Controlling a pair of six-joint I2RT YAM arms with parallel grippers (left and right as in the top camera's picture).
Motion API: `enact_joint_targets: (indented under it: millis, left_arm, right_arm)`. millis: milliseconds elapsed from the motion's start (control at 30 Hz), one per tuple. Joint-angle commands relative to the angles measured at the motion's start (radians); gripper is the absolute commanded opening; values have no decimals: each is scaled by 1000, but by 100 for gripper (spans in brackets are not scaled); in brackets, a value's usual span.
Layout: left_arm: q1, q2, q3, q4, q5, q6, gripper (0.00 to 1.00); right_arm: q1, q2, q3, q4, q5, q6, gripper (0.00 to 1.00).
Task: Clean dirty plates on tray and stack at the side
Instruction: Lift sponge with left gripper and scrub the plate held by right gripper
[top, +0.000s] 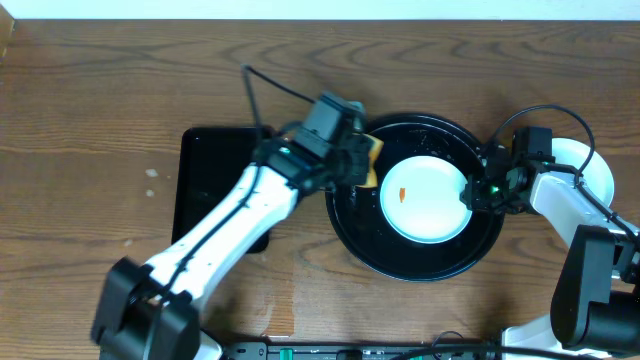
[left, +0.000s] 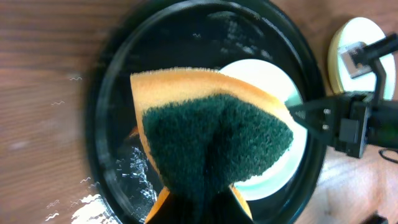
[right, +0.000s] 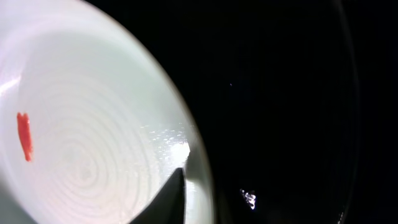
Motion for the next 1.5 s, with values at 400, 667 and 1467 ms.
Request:
enact_joint_targets:
  millis: [400, 667, 1467]
  left_arm:
    - [-158, 255, 19, 193, 94, -66, 7]
    - [-170, 384, 66, 196, 108, -76, 7]
    - [-183, 568, 137, 235, 89, -106, 8]
  right_arm:
    - [29, 6, 11, -13, 86, 35, 3]
    - [91, 6, 11, -49, 175, 35, 3]
    - [128, 6, 11, -73, 202, 47, 1]
